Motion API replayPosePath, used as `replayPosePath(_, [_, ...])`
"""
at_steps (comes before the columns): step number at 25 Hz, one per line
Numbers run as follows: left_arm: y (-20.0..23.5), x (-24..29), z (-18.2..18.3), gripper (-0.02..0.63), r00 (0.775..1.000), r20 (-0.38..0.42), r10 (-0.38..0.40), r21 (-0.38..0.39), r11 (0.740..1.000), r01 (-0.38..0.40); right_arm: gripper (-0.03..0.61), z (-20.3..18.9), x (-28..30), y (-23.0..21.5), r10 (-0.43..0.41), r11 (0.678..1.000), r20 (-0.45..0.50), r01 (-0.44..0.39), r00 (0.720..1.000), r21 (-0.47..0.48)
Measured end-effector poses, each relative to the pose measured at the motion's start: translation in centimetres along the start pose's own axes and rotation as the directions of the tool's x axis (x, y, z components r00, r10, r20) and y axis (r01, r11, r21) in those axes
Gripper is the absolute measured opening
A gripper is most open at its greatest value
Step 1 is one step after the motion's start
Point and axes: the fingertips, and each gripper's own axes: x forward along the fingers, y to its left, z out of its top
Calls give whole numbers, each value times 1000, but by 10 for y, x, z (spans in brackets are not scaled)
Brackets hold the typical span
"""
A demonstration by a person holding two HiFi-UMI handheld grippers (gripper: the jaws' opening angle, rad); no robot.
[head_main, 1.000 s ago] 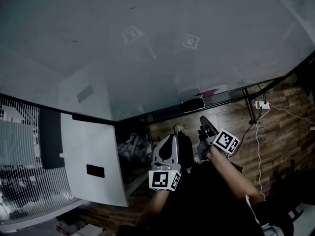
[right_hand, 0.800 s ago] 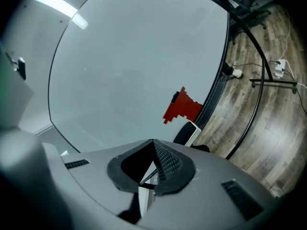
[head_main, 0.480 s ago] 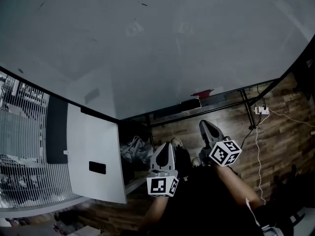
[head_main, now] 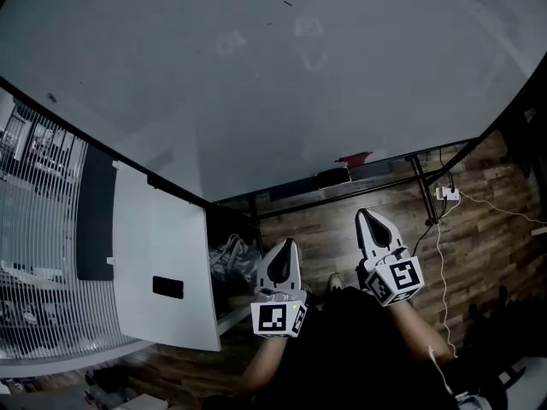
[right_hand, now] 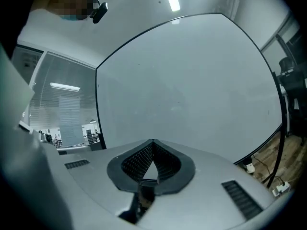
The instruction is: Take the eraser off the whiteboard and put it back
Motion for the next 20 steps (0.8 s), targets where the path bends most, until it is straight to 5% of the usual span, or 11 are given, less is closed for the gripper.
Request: replayPosePath(20, [23,-32,-17,2,998,-20,-57,-64,996,56,14,-26,-26,59,7,998,-10,-8,1000,-64])
